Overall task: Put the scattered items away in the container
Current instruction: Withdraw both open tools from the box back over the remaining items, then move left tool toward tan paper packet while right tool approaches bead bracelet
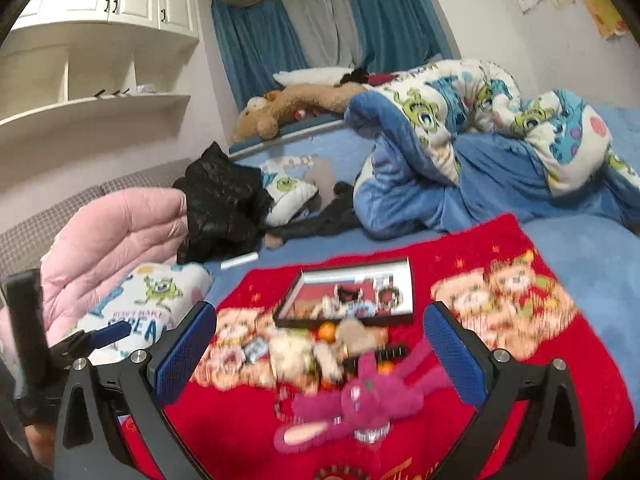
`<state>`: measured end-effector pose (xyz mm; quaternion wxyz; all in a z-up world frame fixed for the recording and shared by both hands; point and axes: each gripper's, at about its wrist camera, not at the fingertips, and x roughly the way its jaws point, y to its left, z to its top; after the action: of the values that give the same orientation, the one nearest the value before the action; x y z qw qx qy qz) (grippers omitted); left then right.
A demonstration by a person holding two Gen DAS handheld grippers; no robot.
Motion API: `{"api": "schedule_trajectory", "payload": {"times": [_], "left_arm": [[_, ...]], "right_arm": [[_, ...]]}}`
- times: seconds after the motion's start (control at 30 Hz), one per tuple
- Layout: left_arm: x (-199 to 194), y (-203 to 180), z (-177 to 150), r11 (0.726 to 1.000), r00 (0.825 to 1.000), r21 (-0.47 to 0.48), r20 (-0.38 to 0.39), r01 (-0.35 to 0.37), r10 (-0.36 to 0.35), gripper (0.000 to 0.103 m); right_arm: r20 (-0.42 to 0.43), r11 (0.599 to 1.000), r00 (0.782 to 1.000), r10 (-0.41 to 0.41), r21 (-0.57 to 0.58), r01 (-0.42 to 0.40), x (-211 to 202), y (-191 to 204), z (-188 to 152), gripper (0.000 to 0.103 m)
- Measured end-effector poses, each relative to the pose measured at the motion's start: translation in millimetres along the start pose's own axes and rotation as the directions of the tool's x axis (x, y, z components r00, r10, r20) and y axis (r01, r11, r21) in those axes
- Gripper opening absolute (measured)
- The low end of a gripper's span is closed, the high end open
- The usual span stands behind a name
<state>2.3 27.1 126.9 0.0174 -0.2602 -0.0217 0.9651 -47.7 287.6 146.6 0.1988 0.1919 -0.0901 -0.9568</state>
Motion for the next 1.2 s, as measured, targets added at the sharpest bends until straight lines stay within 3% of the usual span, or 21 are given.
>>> {"api": "schedule_trajectory", "payload": {"times": [0.17,0.27,0.43,0.6,0.73,1.0,1.2], "left_arm": [[0.6,-6.4,-39.5,1.000,1.000,0.006,-0.030,-0.004,0.004,0.103],[9.0,-10.4,-53.8,0.999,0.998,-0.010,-0.046,0.033,-0.034,0.103],[28.9,-28.8,-77.5,0.998,0.996,0.051,-0.085,0.041,-0.036,0.103],[45.8,-40.5,-103.4,0.992,0.986,0.073,-0.139,0.106,-0.096,0.103],[58.1,-52.7,-125.5,0.982,0.974,0.117,-0.190,0.147,-0.123,0.103],[74.3,-71.3,-152.9,0.968,0.950,0.161,-0.277,0.194,-0.144,0.103],[93.0,-71.7,-164.3,0.973,0.944,0.173,-0.316,0.152,-0.091,0.103]], "right_arm": [[-0.032,1.000,0.999,0.012,0.021,-0.011,-6.8,-4.9,-37.6,0.103],[-0.038,1.000,0.999,0.021,0.020,-0.020,-6.9,-7.8,-52.2,0.103],[-0.063,0.998,0.996,0.056,0.011,-0.055,-0.9,-14.7,-82.2,0.103],[-0.102,0.997,0.993,0.058,0.051,-0.053,13.4,-30.1,-104.5,0.103],[-0.133,1.000,0.991,-0.003,-0.025,0.000,24.9,-31.6,-125.1,0.103],[-0.288,0.998,0.955,-0.066,-0.012,0.065,53.3,-53.9,-156.5,0.103],[-0.400,0.998,0.915,-0.056,-0.005,0.059,72.1,-54.9,-173.0,0.089]]}}
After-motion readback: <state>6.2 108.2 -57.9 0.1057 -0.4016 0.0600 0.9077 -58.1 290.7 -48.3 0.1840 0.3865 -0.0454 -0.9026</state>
